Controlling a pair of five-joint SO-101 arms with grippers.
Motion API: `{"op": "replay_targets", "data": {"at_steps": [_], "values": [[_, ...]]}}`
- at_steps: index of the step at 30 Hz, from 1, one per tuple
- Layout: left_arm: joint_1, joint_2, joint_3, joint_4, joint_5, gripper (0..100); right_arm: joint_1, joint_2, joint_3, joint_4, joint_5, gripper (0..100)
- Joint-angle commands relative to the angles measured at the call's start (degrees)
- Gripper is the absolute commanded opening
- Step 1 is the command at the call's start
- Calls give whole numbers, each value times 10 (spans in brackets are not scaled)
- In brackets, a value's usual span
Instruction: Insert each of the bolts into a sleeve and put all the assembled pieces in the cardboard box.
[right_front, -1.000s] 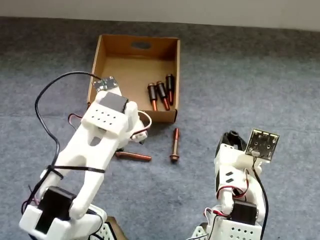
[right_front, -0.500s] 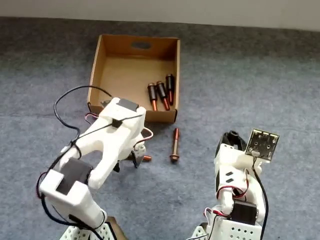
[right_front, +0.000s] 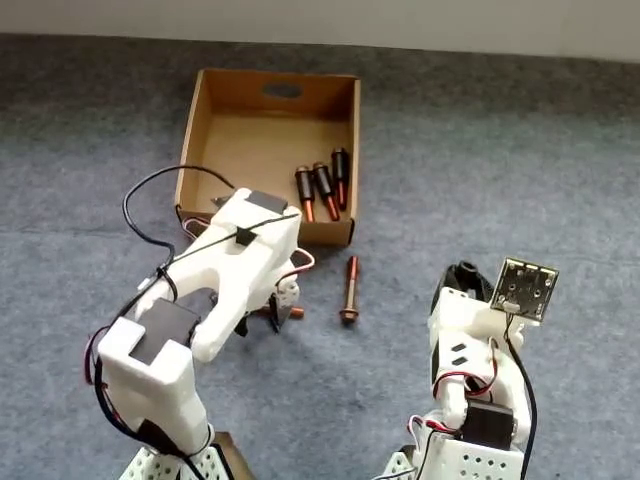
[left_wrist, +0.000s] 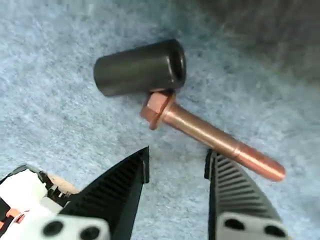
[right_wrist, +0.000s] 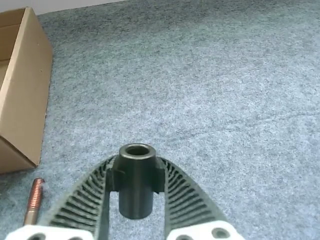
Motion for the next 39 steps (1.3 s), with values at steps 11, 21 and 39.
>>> {"op": "replay_targets", "data": {"at_steps": [11, 21, 39], "values": [[-6, -3, -77, 9, -2, 229, 3, -5, -3, 3, -4, 6], [-4, -2, -116, -5, 36, 229, 3, -5, -3, 3, -4, 6], [46, 0, -127, 9, -144, 228, 4, -5, -3, 3, 13, 6]]}}
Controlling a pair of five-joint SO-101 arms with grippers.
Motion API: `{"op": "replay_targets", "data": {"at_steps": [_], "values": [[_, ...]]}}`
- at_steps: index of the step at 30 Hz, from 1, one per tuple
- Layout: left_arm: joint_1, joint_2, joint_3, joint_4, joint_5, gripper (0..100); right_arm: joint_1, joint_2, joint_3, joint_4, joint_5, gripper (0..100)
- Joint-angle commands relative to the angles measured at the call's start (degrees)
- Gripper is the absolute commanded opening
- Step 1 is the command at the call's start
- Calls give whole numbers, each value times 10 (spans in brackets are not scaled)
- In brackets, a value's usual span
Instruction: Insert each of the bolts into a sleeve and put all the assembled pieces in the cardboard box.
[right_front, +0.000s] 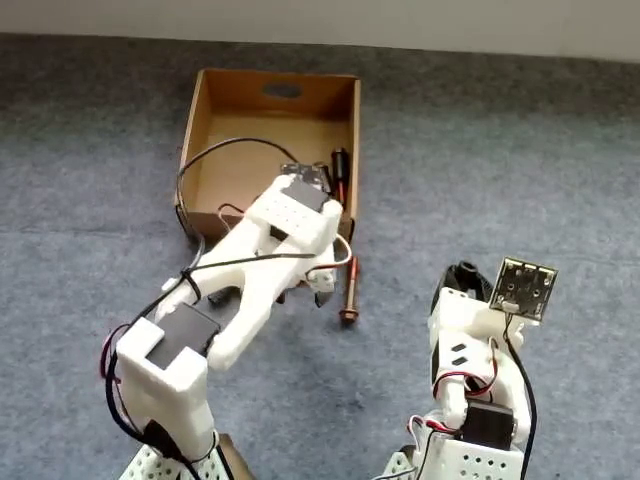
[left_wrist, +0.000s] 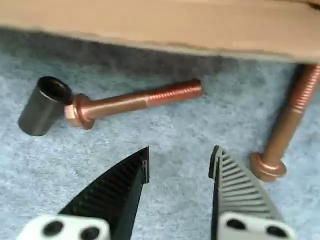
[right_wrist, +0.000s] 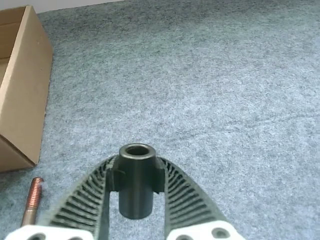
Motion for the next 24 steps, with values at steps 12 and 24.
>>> {"op": "replay_targets", "data": {"at_steps": [12, 24], "values": [[-127, 3, 28, -28, 82, 228, 3, -8, 4, 3, 8, 6], [-123, 4, 114, -119, 73, 228, 3, -8, 4, 3, 8, 6]]}}
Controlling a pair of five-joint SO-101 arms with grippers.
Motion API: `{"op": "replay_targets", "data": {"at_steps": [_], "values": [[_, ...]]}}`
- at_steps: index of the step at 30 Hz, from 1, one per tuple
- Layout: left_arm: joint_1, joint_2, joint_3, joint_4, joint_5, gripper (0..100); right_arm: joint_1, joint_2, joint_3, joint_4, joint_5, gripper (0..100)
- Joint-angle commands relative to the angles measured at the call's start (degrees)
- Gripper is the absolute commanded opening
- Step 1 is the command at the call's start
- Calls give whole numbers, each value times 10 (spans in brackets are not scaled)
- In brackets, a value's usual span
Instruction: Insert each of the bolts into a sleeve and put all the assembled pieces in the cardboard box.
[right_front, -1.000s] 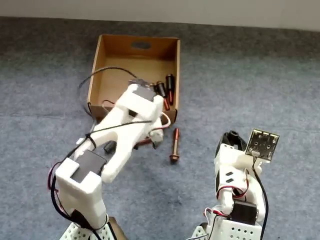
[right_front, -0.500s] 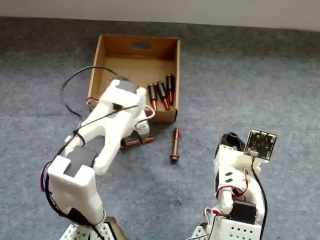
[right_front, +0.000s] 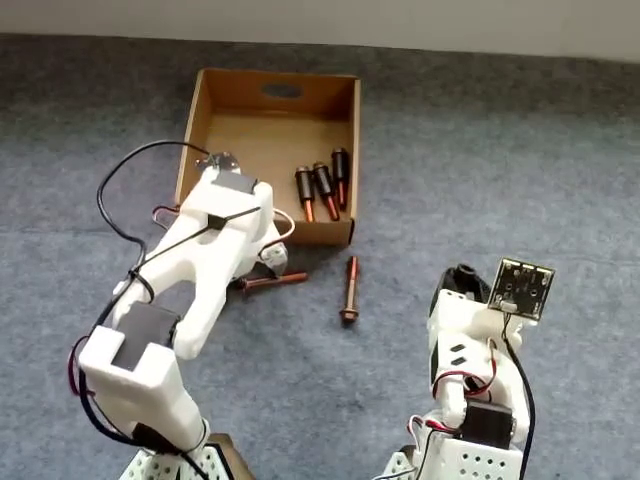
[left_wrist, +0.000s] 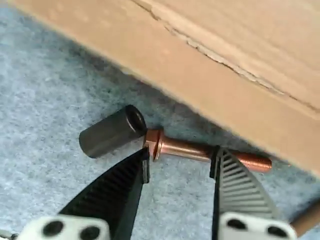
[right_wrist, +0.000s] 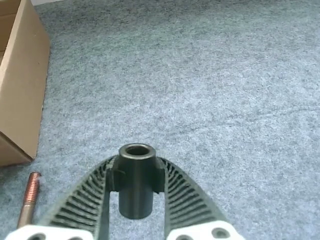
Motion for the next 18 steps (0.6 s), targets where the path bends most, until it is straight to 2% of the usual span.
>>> {"op": "replay_targets", "data": {"at_steps": [1, 4, 11, 18], "values": [[8, 6, 24, -31, -21, 228, 3, -7, -6, 0, 8, 6], [7, 4, 14, -47, -28, 228, 3, -7, -6, 0, 8, 6], [28, 1, -15, -50, 34, 228, 3, -7, -6, 0, 8, 6], [53, 0, -16, 27, 9, 228, 3, -7, -6, 0, 8, 6]]}}
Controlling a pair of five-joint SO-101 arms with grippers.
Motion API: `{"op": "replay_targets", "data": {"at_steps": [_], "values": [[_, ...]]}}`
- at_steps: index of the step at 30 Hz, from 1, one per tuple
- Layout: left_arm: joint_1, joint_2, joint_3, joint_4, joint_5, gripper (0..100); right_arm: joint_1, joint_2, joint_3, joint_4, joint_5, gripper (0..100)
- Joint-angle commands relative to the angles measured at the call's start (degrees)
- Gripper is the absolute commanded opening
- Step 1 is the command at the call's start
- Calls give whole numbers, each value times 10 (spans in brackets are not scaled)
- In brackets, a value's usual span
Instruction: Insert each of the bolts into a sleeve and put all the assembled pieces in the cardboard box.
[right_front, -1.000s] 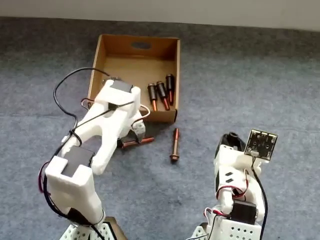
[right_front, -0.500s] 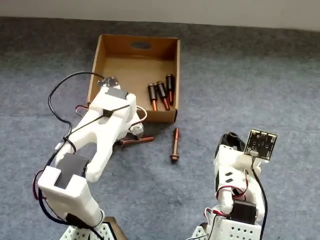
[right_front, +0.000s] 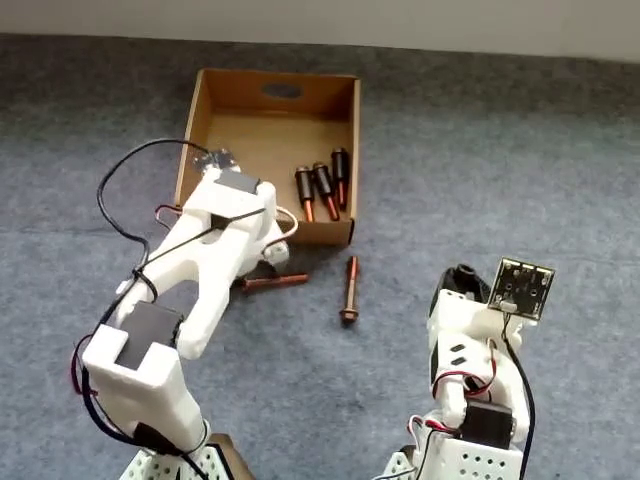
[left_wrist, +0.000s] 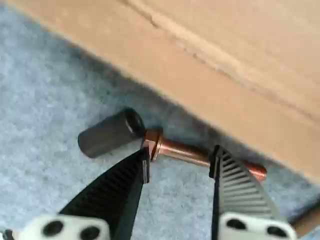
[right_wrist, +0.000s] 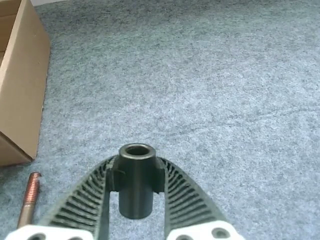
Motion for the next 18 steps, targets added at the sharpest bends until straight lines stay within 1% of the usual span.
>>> {"op": "replay_targets", "data": {"at_steps": [1, 8, 9, 11, 13, 15, 18], "values": [[20, -3, 0, 17, -25, 228, 3, -7, -6, 0, 8, 6], [21, -2, 0, 30, -30, 229, 3, -7, -6, 0, 8, 6], [27, -1, -1, 30, -44, 229, 3, -7, -6, 0, 8, 6], [35, 2, 0, 32, -111, 229, 3, -7, -6, 0, 8, 6], [34, 3, 1, 33, -200, 229, 3, -7, -6, 0, 8, 6], [19, 2, -4, 33, -301, 229, 3, -7, -6, 0, 8, 6], [-10, -2, -5, 29, -478, 229, 3, -7, -6, 0, 8, 6]]}}
